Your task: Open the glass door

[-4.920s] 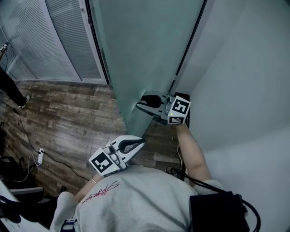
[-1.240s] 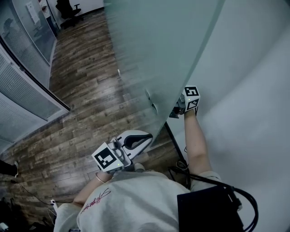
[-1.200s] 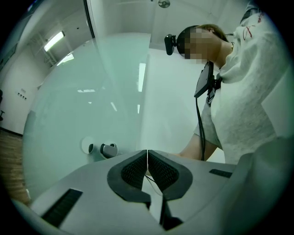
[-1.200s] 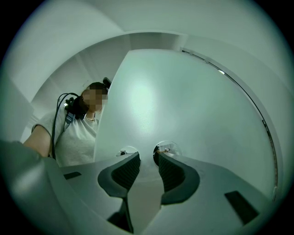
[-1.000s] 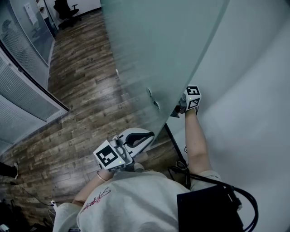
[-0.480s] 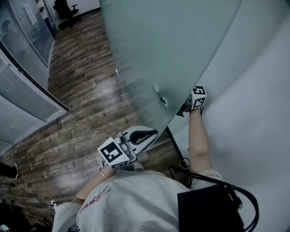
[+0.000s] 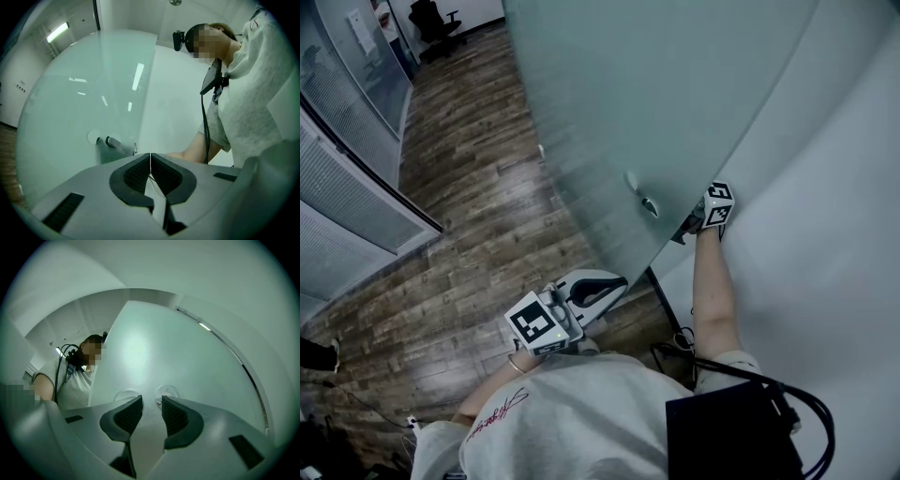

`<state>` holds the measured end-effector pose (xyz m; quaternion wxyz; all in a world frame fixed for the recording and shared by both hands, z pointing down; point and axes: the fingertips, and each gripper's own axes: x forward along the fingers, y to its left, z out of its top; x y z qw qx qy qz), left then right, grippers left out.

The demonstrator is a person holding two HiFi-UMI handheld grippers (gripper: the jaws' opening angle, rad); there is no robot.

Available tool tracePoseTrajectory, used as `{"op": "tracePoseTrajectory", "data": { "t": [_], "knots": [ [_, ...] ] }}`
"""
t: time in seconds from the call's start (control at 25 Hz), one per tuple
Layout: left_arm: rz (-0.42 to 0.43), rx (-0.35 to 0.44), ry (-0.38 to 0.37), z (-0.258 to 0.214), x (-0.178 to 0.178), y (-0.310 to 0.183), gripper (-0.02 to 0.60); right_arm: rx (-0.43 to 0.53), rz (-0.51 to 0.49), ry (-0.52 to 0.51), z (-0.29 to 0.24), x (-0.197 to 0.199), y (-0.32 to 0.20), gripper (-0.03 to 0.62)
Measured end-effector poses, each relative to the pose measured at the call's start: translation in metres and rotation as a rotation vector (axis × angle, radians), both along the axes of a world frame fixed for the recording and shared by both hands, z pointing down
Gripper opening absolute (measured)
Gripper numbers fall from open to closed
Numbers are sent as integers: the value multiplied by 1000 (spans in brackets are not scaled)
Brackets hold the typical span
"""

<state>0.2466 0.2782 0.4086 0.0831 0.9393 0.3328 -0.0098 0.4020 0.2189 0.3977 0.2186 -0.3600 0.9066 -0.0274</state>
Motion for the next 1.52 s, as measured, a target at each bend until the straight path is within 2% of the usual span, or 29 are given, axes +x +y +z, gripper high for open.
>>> {"op": "tracePoseTrajectory", "data": {
  "t": [0.6,0.72,0.84,1.04,1.52],
  "knots": [
    [15,-18,-5,1,6,6,18,-25,69,-36,8,9,6,131],
    [16,-23,-8,3,10,7,18,-20,120,-34,13,13,12,127],
    [12,-28,-7,3,14,6,18,-31,190,14,17,13,18,117],
    [-4,-41,3,1,22,-2,18,15,279,44,11,1,45,64],
    [21,-47,43,-10,32,-10,18,60,410,122,-13,-65,110,43]
  ]
}}
